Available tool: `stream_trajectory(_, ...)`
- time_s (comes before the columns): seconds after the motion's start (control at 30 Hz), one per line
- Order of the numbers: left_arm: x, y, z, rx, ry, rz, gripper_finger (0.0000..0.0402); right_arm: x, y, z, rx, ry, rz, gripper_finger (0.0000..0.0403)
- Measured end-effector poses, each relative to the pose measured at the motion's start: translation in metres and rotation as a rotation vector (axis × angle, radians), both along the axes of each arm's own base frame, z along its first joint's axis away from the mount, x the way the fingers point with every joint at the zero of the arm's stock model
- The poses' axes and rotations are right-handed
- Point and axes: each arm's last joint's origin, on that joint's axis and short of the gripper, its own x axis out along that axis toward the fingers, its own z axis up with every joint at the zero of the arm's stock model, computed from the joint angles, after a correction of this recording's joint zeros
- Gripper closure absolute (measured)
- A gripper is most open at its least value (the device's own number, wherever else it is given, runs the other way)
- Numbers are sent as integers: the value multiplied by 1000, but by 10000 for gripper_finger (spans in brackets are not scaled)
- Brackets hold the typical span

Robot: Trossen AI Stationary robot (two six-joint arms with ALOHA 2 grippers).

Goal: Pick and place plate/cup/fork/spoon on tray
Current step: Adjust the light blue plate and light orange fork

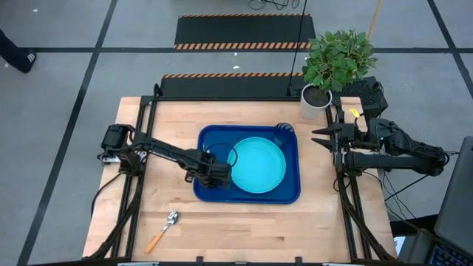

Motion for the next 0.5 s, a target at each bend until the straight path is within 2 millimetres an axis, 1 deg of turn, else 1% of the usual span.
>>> stream_trajectory(0.37,-7,0,-1,9,71,9,401,0,0,0,2,0,0,296)
stream_trajectory(0.5,-6,0,-1,7,61,10,401,0,0,0,1,0,0,296)
